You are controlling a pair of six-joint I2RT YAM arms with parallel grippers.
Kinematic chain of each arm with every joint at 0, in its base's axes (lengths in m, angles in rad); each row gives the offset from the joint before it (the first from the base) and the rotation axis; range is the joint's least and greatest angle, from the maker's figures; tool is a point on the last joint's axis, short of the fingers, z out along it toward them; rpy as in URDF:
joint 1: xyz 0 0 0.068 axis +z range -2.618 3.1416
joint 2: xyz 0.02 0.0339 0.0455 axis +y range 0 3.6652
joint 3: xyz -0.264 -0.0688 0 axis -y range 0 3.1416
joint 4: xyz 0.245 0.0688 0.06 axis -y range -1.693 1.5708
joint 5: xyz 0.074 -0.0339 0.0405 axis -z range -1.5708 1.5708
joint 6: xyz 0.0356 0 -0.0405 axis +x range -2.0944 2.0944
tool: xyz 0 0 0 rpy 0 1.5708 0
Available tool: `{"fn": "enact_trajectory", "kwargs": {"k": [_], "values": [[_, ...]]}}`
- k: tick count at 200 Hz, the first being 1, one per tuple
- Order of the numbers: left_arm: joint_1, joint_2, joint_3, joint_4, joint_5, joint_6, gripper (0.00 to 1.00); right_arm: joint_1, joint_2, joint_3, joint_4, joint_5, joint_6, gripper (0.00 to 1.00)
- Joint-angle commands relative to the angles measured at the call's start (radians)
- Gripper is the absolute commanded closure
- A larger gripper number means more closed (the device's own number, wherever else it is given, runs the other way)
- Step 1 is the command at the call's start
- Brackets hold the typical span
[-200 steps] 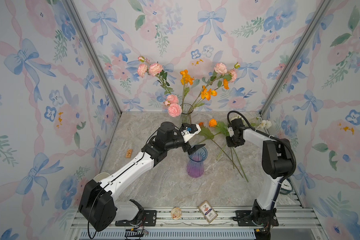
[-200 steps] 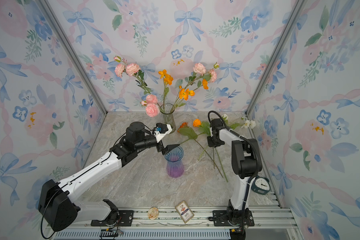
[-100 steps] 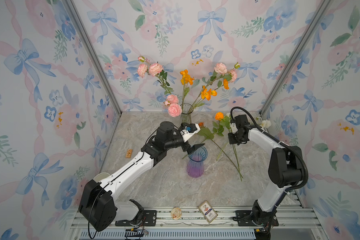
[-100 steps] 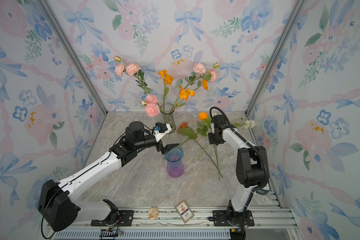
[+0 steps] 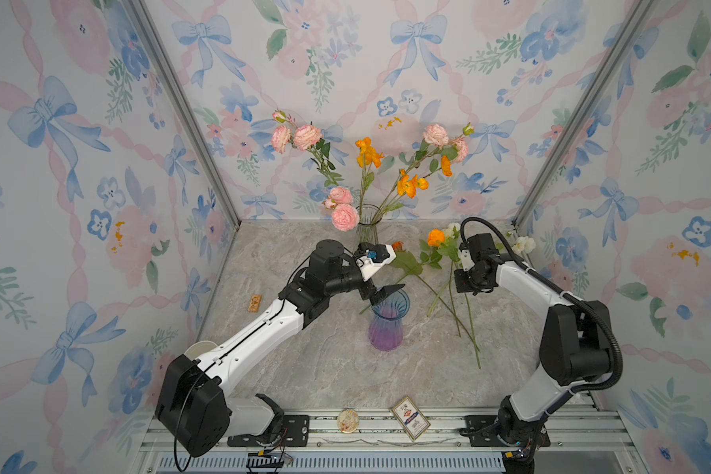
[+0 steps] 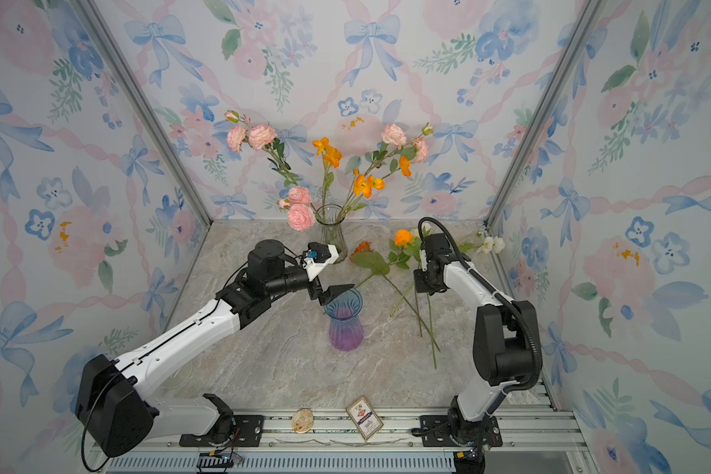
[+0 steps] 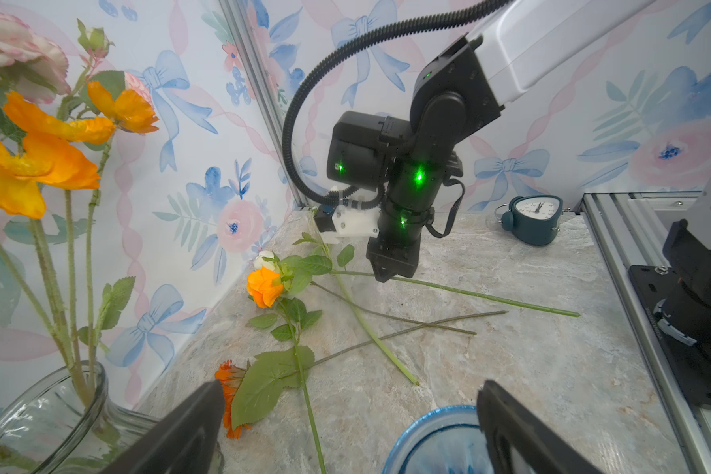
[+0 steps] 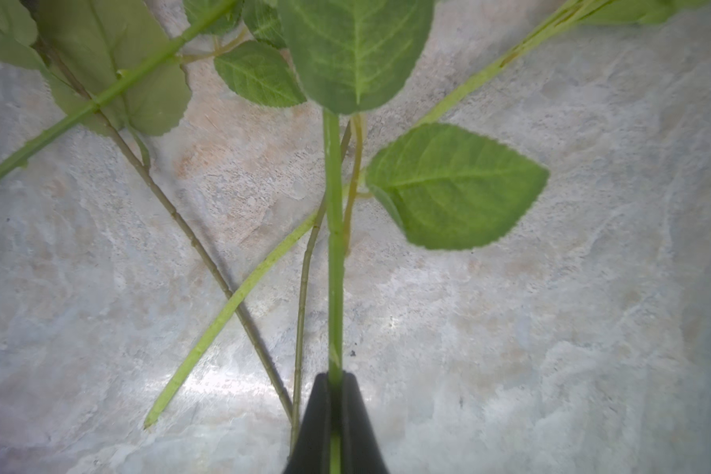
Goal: Arrange flowers in a vase
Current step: Pick up the flower from the flowers.
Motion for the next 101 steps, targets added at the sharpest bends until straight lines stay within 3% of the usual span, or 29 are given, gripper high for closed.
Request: {"fn": "enact_trajectory", "kwargs": {"k": [1, 24, 55, 75, 101], "values": [[0.016, -0.027, -0.015, 0.014, 0.040, -0.015, 0.02, -0.022, -0.176, -0.043, 0.124, -0.049, 0.093, 1.00], [0.048, -0.063, -0.023, 0.014, 0.131, -0.003, 0.02, -0.038, -0.332, -0.101, 0.214, -0.065, 0.194, 1.00], [0.113, -0.103, -0.028, 0.014, 0.232, -0.005, 0.02, -0.019, -0.563, -0.150, 0.295, 0.006, 0.271, 1.00], [0.136, -0.125, -0.027, 0.011, 0.229, -0.014, 0.02, 0.077, -0.671, -0.157, 0.377, 0.043, 0.208, 1.00], [0.133, -0.155, 0.005, -0.090, 0.223, 0.015, 0.02, 0.282, -0.738, -0.129, 0.490, 0.076, 0.044, 1.00]]}}
